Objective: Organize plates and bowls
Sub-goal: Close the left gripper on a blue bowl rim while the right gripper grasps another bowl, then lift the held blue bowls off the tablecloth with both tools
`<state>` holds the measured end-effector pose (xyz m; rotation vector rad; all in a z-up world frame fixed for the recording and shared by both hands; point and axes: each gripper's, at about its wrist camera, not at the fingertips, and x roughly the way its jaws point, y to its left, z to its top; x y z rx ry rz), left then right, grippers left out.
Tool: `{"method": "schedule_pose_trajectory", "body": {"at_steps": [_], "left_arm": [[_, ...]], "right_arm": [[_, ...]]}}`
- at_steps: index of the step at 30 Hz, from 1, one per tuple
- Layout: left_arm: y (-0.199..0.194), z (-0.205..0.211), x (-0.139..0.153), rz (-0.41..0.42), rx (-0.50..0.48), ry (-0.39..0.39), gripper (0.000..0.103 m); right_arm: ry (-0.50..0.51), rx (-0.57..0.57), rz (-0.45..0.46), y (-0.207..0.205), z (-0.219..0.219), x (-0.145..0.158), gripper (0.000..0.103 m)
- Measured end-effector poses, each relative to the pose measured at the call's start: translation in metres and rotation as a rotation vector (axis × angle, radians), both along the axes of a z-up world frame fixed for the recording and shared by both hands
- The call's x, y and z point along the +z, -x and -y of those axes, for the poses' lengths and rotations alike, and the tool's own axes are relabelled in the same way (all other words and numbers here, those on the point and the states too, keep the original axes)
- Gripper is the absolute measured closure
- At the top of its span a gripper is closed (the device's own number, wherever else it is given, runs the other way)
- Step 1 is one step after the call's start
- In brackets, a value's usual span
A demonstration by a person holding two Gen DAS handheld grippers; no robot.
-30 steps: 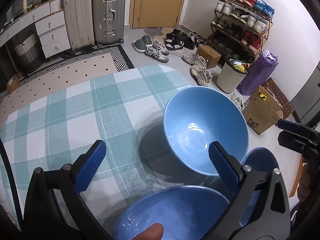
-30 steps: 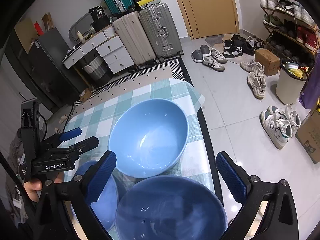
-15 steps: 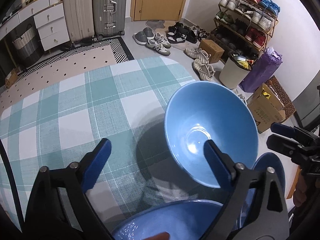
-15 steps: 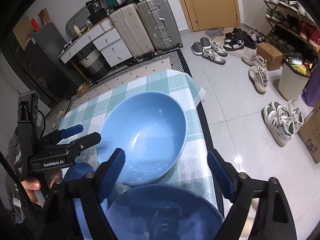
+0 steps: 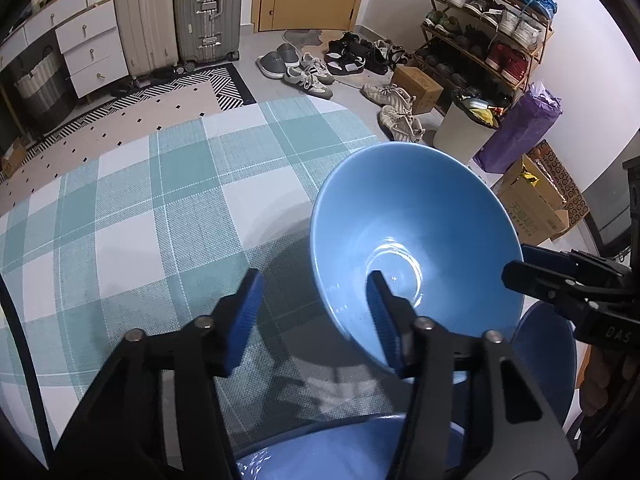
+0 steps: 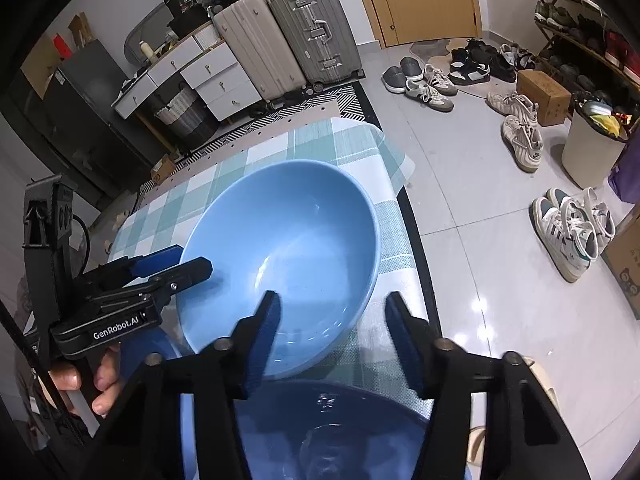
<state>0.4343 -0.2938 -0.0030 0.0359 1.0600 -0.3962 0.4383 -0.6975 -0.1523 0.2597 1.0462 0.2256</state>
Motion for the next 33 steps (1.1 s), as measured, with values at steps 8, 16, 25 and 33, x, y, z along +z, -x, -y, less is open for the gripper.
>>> {"method": "schedule_pose_trajectory", "body": {"at_steps": [8, 16, 25, 33], "left_arm": [[0.001, 0.005, -0.005, -0.004, -0.03, 0.002, 0.083], [0.007, 0.014, -0.003, 0.027, -0.066, -0.024, 0.088], [0.007, 0.012, -0.002, 0.028, -0.062, -0.018, 0.088], [0.008, 0.009, 0.007, 0.066, -0.065, -0.02, 0.088]], "right_arm": [[0.04, -0.012, 0.01, 0.002, 0.001, -0.002, 0.076], [0.06, -0.026, 0.018, 0.003, 0.002, -0.001, 0.085], [0.061, -0.023, 0.03, 0.003, -0.001, -0.001, 0.085], [0.064, -0.025, 0.051, 0.005, -0.002, 0.003, 0.085]]}}
